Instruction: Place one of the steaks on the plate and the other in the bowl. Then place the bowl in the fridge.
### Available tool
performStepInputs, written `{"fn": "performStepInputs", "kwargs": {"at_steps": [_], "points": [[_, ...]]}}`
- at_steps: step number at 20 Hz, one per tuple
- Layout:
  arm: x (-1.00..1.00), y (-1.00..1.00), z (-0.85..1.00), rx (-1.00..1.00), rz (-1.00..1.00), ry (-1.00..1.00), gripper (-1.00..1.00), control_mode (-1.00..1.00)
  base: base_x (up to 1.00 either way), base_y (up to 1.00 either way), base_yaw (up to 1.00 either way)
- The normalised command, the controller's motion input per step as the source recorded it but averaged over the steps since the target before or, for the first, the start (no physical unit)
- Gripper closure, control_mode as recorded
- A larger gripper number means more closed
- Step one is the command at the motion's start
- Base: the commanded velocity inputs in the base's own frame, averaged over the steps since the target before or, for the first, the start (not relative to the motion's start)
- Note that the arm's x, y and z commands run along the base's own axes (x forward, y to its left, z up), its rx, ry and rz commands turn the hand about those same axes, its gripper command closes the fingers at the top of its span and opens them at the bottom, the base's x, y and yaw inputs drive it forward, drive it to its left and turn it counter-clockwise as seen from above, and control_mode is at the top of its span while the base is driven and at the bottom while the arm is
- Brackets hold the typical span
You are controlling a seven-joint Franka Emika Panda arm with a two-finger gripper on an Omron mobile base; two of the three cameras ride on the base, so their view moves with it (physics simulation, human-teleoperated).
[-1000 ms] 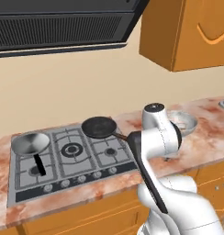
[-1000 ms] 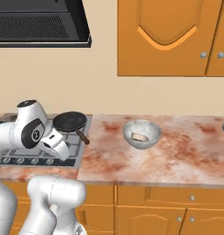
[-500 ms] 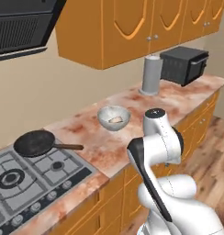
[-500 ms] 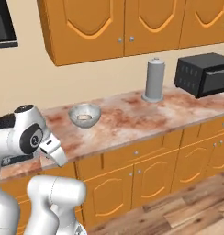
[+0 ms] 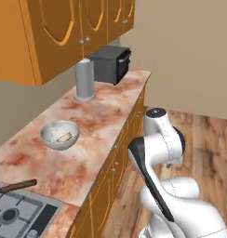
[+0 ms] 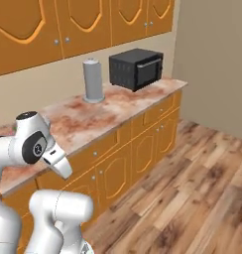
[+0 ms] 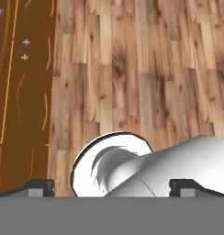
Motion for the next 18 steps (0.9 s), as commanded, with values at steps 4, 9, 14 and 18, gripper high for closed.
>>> {"fn": "performStepInputs", "kwargs": {"at_steps": [4,9,14,18], "points": [[0.0,0.0,0.0,0.0,0.0,0.0,-1.0,1.0,-0.18,-0.17,-0.79],[0.0,0.0,0.0,0.0,0.0,0.0,-1.0,1.0,-0.13,-0.13,-0.79],[0.0,0.0,0.0,0.0,0.0,0.0,-1.0,1.0,-0.13,-0.15,-0.7],[0.0,0.0,0.0,0.0,0.0,0.0,-1.0,1.0,-0.01,-0.3,-0.67]]}}
